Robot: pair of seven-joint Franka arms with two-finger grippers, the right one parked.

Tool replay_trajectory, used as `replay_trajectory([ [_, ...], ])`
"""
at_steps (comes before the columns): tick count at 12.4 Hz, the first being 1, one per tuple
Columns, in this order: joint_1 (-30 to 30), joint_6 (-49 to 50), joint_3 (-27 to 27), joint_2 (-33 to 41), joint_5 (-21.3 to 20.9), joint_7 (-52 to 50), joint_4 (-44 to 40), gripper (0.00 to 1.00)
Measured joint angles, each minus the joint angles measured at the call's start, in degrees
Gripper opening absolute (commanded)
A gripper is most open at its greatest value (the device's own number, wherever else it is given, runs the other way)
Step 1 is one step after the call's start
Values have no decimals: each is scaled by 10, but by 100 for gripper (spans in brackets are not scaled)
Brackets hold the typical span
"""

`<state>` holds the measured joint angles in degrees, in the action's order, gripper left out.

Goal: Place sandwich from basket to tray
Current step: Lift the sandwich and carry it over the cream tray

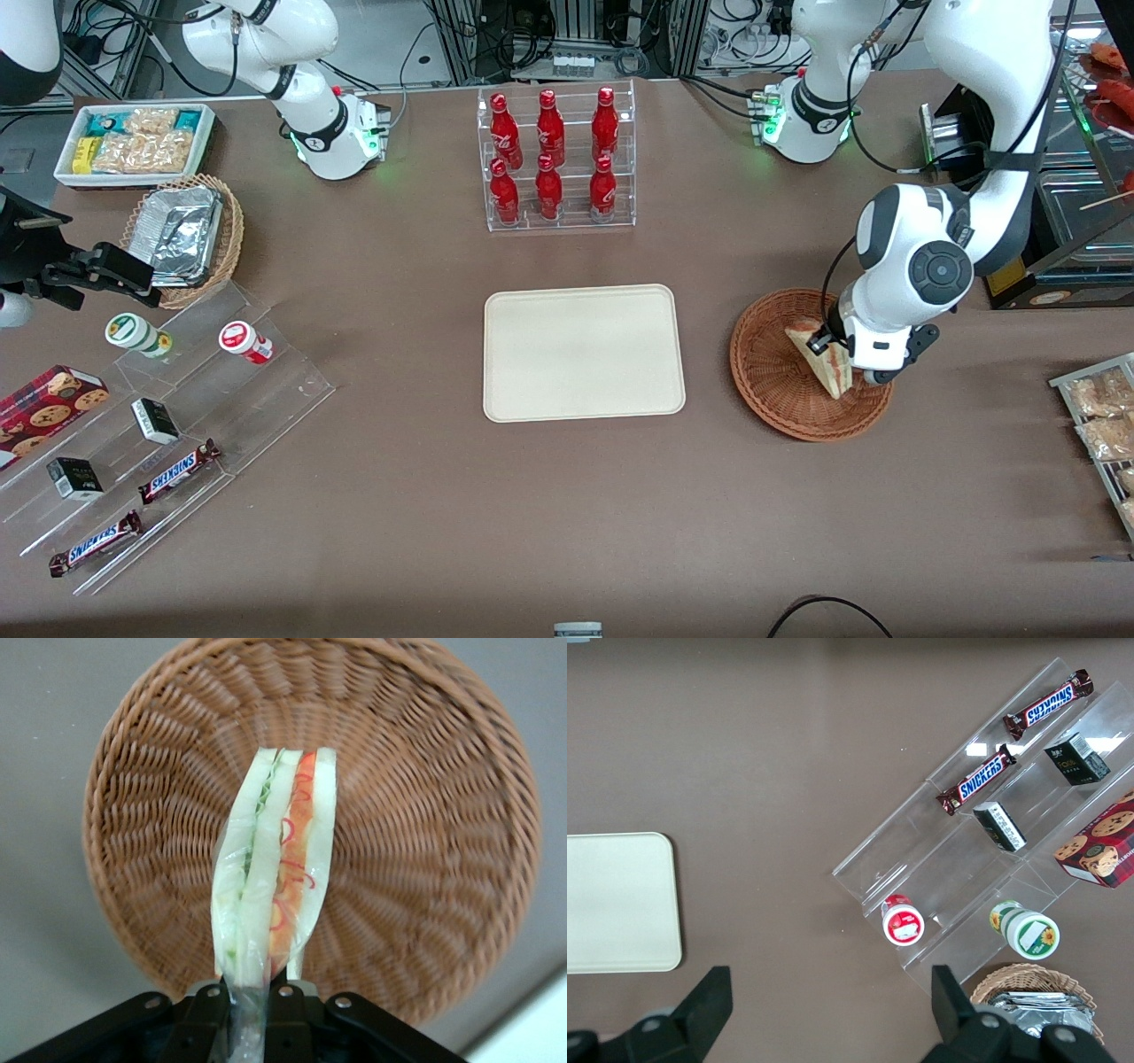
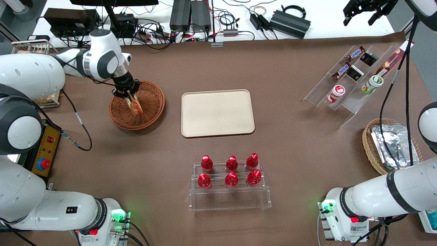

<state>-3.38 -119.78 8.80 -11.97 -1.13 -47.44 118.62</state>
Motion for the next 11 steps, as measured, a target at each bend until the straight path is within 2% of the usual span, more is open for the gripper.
replay_trajectory([
  [2,-2,48,42,0,-6,8,-39,4],
  [4,-5,54,97,-5,-42,8,-50,4],
  [6,-14,54,134,-23,-54,8,-65,4],
  [8,-44,53,142,-60,-55,6,-103,3],
  [11,-107,50,143,-128,-56,-53,-177,3],
])
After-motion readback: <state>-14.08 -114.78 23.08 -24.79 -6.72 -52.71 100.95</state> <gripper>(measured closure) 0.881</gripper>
